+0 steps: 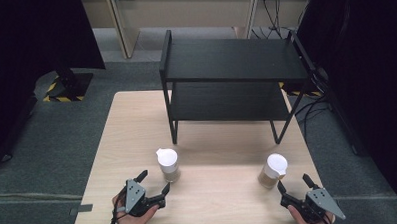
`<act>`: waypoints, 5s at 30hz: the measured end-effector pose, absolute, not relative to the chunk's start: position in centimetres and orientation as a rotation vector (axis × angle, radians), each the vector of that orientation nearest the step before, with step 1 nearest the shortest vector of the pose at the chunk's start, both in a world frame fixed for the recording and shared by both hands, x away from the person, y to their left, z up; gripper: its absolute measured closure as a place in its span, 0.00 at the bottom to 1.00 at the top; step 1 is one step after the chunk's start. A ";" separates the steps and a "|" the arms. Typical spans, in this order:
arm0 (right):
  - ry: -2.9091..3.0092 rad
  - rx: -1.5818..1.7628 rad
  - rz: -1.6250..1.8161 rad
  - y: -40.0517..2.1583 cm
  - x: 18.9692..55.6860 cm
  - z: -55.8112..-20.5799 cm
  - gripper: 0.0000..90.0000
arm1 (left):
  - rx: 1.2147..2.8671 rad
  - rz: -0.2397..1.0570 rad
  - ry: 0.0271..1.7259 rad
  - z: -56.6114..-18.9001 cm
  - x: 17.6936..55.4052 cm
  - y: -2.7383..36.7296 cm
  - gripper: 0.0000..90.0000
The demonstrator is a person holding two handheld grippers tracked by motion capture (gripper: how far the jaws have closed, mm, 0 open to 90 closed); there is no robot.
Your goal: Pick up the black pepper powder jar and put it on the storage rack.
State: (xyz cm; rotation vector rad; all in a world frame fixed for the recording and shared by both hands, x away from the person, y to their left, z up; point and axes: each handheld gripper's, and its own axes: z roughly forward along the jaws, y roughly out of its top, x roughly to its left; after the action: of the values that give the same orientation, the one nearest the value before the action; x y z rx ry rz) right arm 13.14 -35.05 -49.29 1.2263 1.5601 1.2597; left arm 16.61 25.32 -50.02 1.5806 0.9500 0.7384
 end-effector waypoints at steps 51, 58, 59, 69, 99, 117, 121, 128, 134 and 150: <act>1.568 1.244 1.258 -35.1 13.4 -49.1 0.08 | 1.485 0.834 1.079 -48.3 20.4 18.8 0.32; 1.567 1.242 1.258 -35.1 13.3 -49.1 0.08 | 1.502 0.802 1.042 -48.3 20.9 19.9 0.33; 1.567 1.242 1.257 -35.1 13.3 -49.1 0.08 | 1.503 0.801 1.039 -48.3 20.9 19.9 0.33; 1.561 1.249 1.263 -35.2 13.3 -49.1 0.08 | 1.543 0.826 0.983 -47.6 21.1 19.9 0.33; 1.556 1.253 1.263 -35.1 13.3 -49.1 0.08 | 1.453 0.940 0.826 -42.6 20.6 19.4 0.33; 1.555 1.254 1.265 -35.2 13.3 -49.2 0.08 | 1.403 0.958 0.780 -39.9 21.1 18.8 0.33; 1.555 1.253 1.265 -35.2 13.3 -49.2 0.08 | 1.390 0.970 0.769 -39.0 21.3 18.6 0.33; 1.555 1.255 1.265 -35.2 13.3 -49.1 0.08 | 1.369 0.983 0.757 -38.0 21.6 18.3 0.33; 1.553 1.255 1.266 -35.2 13.3 -49.2 0.08 | 1.355 0.993 0.743 -36.8 21.8 18.1 0.33; 1.553 1.253 1.266 -35.2 13.3 -49.2 0.08 | 1.319 1.022 0.710 -33.6 22.6 17.3 0.33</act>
State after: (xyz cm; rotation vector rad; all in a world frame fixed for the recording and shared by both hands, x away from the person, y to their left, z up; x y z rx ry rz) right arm 13.29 -35.17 -49.20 1.2526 1.5527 1.2664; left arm 22.60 17.30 -33.62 1.3192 0.7097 1.0215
